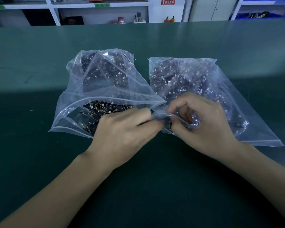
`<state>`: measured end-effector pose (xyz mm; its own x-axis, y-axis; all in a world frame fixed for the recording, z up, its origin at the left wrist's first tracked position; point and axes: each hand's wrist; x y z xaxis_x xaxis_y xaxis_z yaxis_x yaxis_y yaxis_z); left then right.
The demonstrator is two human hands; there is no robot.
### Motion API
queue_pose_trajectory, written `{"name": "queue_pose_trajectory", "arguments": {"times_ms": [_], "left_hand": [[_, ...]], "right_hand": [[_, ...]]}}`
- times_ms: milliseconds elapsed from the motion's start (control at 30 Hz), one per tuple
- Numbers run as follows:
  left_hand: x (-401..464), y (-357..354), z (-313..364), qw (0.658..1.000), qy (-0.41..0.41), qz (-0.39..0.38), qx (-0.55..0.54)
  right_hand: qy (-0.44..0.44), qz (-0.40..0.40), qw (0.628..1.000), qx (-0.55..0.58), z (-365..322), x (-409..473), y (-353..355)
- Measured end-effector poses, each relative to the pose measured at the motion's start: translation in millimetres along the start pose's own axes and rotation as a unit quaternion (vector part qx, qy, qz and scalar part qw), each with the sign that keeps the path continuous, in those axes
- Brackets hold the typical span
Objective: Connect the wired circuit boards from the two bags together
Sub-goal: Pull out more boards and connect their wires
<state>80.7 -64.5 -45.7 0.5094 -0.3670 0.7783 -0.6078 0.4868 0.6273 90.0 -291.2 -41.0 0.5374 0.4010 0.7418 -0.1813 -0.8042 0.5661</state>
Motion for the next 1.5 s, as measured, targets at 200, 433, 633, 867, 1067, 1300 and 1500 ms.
{"name": "queue_pose_trajectory", "arguments": {"times_ms": [200, 433, 633, 867, 1067, 1300, 1500], "left_hand": [[0, -3, 3, 0.994, 0.007, -0.103, 0.047], [-2, 10, -8, 0.987, 0.113, -0.071, -0.089], [5, 41, -45, 0.975, 0.058, -0.209, -0.036], [7, 42, -38, 0.955, 0.081, -0.276, -0.069], [2, 38, -37, 0.928, 0.104, -0.355, -0.045], [-1, 37, -35, 0.935, 0.098, -0.339, -0.034], [-4, 23, -19, 0.957, 0.123, -0.241, -0.101]], "right_hand": [[0.002, -0.016, 1.000, 0.001, -2, -2, -1], [-0.015, -0.030, 0.999, -0.021, 0, -2, -1], [-0.016, -0.071, 0.997, -0.021, -3, -4, -1], [-0.023, -0.084, 0.996, -0.022, -2, -4, -2], [-0.033, -0.092, 0.995, -0.026, -2, -4, -2], [-0.032, -0.100, 0.994, -0.025, -4, -6, -3], [-0.008, -0.095, 0.995, -0.041, -1, -5, -4]]}}
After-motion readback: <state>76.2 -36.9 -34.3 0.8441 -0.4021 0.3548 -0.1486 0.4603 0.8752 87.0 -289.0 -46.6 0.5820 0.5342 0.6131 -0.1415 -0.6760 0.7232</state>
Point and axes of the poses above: each hand's wrist, its own x-axis towards the middle knuckle, its own y-axis out of the back of the hand, z = x × y, and after that the axes turned 8 degrees about y, right-handed
